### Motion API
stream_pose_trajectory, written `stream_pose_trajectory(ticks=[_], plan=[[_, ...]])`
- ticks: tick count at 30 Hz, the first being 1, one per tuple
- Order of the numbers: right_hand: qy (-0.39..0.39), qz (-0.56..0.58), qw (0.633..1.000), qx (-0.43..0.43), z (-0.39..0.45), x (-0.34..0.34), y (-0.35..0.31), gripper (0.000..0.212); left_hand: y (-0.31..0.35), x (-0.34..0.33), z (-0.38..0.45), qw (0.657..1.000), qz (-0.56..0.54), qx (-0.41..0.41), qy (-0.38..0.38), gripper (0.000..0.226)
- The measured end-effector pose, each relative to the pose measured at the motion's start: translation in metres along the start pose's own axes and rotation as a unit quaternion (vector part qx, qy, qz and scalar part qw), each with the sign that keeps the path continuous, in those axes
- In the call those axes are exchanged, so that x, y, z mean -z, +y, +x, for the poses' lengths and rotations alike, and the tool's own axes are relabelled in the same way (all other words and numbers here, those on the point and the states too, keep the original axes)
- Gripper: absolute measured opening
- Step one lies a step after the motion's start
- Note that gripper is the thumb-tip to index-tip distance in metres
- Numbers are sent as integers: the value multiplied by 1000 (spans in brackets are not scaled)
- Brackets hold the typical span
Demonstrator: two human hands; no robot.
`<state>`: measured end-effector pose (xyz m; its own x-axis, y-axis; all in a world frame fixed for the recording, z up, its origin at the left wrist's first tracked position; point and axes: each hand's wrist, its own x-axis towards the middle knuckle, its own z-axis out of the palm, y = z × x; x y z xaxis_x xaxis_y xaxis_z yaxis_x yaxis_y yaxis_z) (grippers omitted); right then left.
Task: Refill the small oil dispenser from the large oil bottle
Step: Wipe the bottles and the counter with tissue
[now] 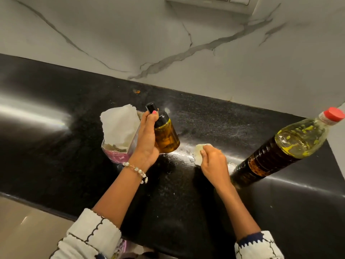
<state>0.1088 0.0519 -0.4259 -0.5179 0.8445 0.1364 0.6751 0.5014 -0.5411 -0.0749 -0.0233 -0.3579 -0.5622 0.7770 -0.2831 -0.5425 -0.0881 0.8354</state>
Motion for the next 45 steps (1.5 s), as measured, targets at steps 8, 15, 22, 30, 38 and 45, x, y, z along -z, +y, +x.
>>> stream_pose_trajectory(ticks=[8, 15, 22, 30, 38, 45], plan=[[-191, -108, 973, 72, 21, -48, 4, 60, 0, 5, 11, 999, 33, 3, -6, 32], [-188, -86, 957, 206, -44, -36, 12, 63, 1, 11, 20, 999, 32, 12, -7, 15], [-160, -90, 980, 73, 35, -60, 10, 57, -2, 5, 18, 999, 51, -8, 0, 8], [-237, -67, 915, 320, -8, -54, -4, 54, 9, 8, 23, 1000, 27, 8, -7, 13], [-140, -109, 979, 98, 82, -58, 19, 50, 12, 11, 19, 999, 48, -10, 2, 42], [-246, -73, 914, 314, 16, -76, -14, 53, 10, 8, 20, 995, 93, -43, -2, 57]])
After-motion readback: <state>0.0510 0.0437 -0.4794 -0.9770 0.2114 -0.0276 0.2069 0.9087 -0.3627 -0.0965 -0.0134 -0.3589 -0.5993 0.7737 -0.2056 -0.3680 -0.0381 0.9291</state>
